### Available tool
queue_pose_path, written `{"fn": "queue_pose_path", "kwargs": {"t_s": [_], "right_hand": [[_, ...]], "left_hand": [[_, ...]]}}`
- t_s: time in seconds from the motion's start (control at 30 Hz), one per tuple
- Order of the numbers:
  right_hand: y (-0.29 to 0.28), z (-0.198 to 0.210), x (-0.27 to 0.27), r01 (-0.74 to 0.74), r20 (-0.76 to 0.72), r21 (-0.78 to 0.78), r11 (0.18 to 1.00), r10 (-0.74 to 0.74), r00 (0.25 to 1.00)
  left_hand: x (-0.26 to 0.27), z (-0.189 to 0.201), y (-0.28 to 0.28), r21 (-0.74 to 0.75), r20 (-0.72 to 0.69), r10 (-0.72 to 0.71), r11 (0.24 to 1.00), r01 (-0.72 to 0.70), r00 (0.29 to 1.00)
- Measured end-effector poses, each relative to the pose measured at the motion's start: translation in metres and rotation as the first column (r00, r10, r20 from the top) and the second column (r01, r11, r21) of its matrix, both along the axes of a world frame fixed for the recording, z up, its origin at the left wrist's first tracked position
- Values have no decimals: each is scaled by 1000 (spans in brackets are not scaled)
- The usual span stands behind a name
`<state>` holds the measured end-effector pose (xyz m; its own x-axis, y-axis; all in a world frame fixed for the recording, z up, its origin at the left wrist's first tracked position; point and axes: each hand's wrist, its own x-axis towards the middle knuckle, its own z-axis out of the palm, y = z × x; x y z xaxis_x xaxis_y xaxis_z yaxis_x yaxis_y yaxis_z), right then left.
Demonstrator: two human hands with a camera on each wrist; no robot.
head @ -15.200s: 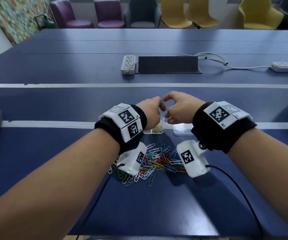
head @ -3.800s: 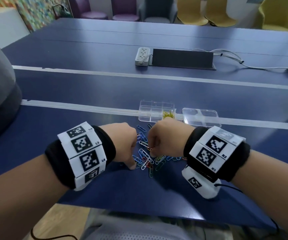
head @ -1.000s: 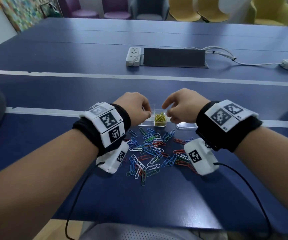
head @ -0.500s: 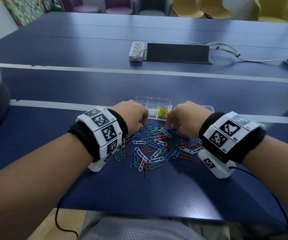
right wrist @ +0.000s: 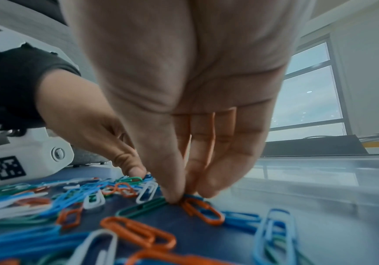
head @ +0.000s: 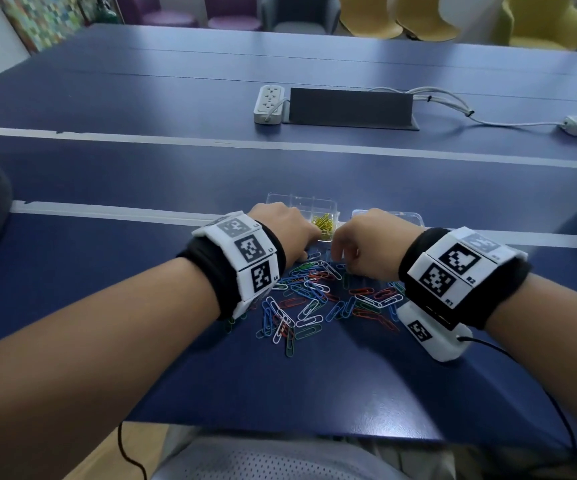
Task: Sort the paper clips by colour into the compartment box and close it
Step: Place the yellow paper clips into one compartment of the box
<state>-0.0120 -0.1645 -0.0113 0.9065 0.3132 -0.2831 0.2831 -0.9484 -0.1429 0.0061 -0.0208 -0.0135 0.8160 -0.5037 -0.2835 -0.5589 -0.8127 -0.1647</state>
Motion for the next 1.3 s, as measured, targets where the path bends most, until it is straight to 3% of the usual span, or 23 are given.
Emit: {"fn": "queue_pose_path", "kwargs": {"t_s": [0.13,0.3,0.47,0.6,0.8,0.97,1.1,1.3], "right_hand": [[4,2,-2,-8,-28,-5,1000,8,1000],[7,3,0,68,1,50,996,-68,998],[14,0,6,134,34,81,988,-137,990],[20,-3,13,169,35,59,984,-171,985],[27,-9,16,143,72,-23,989,-141,987],[22,-5,13,158,2,-62,985,-159,987],[17,-3,9,173,-47,-30,984,-174,984],[18,-1,9,183,-57,90,979,-178,982]], "left_hand": [[-2,1,4,-16,19,36,999,-36,999],[-4,4,15,-203,-33,174,963,-177,984],[-5,9,21,-433,-132,206,868,-243,970],[-6,9,24,-534,-196,250,784,-317,948],[-6,5,27,-518,-215,230,797,-311,949],[-5,2,23,-520,-213,168,815,-257,963],[-1,3,18,-490,-165,159,843,-221,973],[2,4,22,-352,-227,283,868,-349,932]]}}
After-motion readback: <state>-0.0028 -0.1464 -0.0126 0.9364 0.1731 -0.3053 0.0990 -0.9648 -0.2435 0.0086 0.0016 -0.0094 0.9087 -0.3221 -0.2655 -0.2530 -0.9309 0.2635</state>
